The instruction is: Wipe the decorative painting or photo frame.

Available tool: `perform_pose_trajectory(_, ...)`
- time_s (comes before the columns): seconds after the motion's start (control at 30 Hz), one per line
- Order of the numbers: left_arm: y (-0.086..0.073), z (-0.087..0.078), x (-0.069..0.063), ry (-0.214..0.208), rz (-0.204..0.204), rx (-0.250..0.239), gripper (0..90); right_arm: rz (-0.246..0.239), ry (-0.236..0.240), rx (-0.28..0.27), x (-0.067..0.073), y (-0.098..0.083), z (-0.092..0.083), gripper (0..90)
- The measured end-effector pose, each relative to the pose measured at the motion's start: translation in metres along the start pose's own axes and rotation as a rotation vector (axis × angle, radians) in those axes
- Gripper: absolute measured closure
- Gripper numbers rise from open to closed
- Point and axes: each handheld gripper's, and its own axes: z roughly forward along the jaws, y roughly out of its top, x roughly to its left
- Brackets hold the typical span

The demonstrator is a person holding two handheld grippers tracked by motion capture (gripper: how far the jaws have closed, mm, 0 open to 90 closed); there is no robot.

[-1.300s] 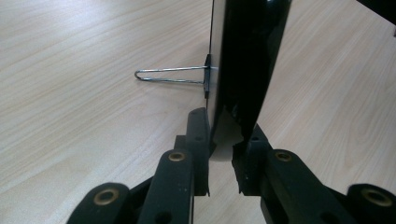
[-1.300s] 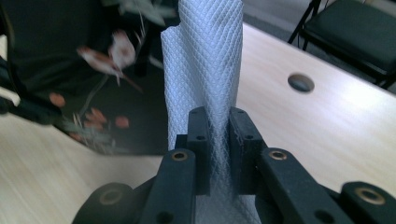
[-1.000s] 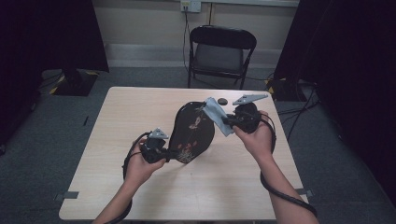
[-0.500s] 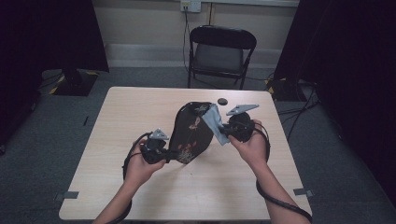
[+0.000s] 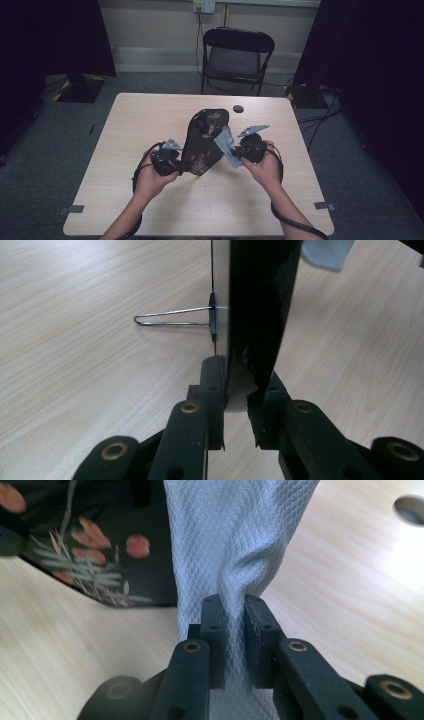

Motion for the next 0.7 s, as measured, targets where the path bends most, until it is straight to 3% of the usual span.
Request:
perform_pose_trajectory(0.3, 0.000, 0.000, -0.001, -0.001, -0.003, 0.009, 78.7, 0.021, 0.004, 0.053, -0.001, -0.021, 0.020, 81.2)
perform_pose_trajectory(0.7, 0.000, -0.001, -0.001, 0.003, -0.002, 0.003, 78.7, 0.023, 0.023, 0.126, 0.003, -0.041, 0.032, 81.2)
